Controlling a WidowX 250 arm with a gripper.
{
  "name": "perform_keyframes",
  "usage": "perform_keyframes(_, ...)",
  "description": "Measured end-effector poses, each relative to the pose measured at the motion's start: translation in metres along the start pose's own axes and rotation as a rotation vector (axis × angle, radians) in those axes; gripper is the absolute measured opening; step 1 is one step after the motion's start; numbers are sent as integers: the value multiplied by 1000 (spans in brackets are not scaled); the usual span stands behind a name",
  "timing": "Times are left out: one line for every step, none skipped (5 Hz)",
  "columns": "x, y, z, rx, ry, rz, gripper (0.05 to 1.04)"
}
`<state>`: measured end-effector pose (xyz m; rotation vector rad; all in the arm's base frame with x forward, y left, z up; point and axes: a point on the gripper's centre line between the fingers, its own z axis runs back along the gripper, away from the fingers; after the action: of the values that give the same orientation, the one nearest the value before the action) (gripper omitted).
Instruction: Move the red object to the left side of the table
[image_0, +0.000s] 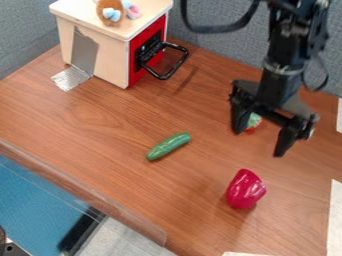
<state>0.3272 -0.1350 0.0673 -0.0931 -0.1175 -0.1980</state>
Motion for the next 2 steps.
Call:
perform_keyframes(-14, -20, -12, 8, 25, -60, 1001)
perform_keyframes(-23, -19, -34, 57, 70, -81, 1001)
